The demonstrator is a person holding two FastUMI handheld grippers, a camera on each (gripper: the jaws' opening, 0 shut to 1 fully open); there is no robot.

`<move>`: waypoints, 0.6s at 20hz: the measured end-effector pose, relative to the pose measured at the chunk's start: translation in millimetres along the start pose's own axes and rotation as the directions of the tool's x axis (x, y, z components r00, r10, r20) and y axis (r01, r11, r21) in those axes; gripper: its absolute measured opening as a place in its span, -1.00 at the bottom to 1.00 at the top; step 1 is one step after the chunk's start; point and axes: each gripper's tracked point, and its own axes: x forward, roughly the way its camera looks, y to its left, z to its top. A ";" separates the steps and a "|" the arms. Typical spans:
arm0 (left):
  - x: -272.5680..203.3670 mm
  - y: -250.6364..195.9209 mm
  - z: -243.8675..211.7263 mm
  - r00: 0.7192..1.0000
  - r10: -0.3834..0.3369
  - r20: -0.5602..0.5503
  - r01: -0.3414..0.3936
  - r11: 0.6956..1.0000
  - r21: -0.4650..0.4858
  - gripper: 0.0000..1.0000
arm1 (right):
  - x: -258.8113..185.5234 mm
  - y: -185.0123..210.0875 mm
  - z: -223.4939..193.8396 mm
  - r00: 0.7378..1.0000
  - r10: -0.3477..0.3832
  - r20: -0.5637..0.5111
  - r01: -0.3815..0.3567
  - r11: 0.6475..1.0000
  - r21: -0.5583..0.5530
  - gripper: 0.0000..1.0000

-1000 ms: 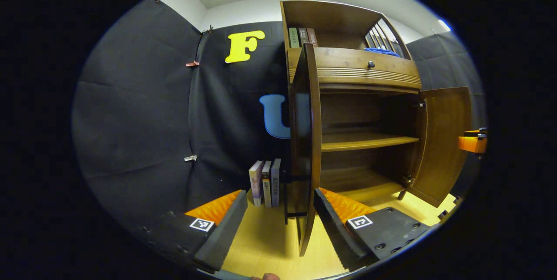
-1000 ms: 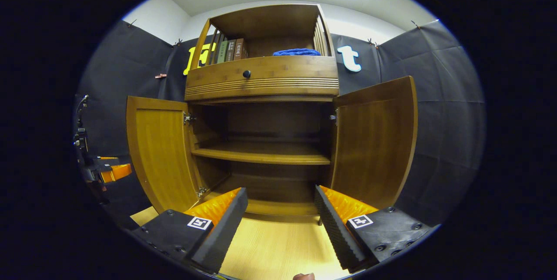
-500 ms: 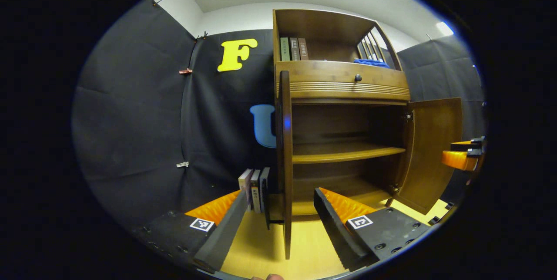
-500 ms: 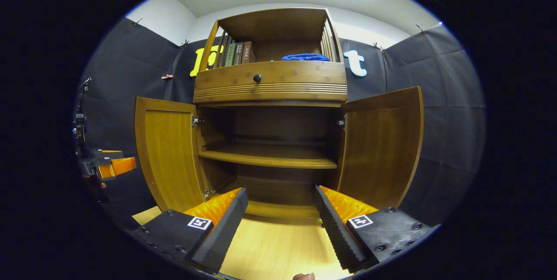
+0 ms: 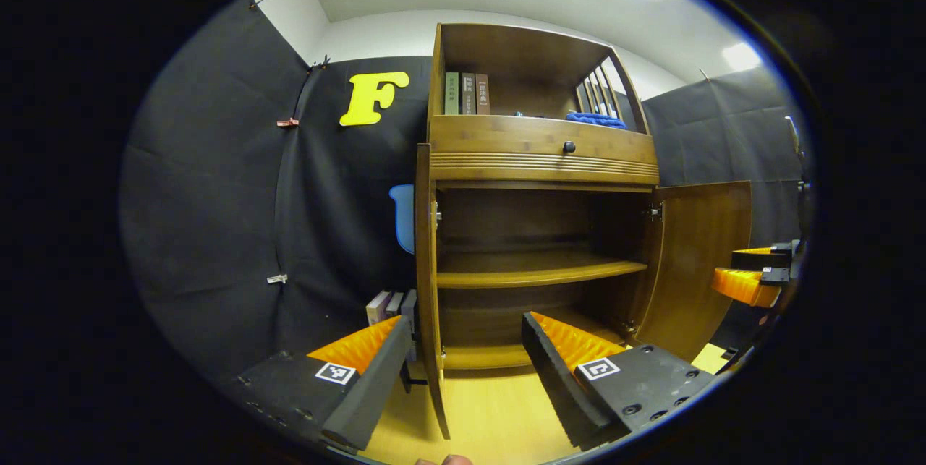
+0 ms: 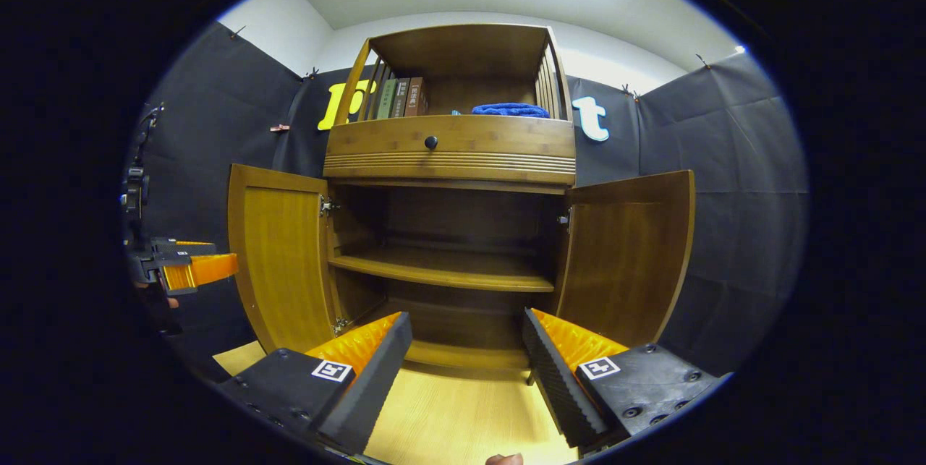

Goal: Open the right door of the double-door shoe cabinet with the right hand, and open the left door with the left hand.

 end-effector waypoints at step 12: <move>5.8 -10.1 4.1 0.999 -0.035 0.012 0.035 0.999 0.001 0.97 | 2.1 -8.3 3.8 0.999 -0.036 0.019 0.036 0.999 0.011 0.92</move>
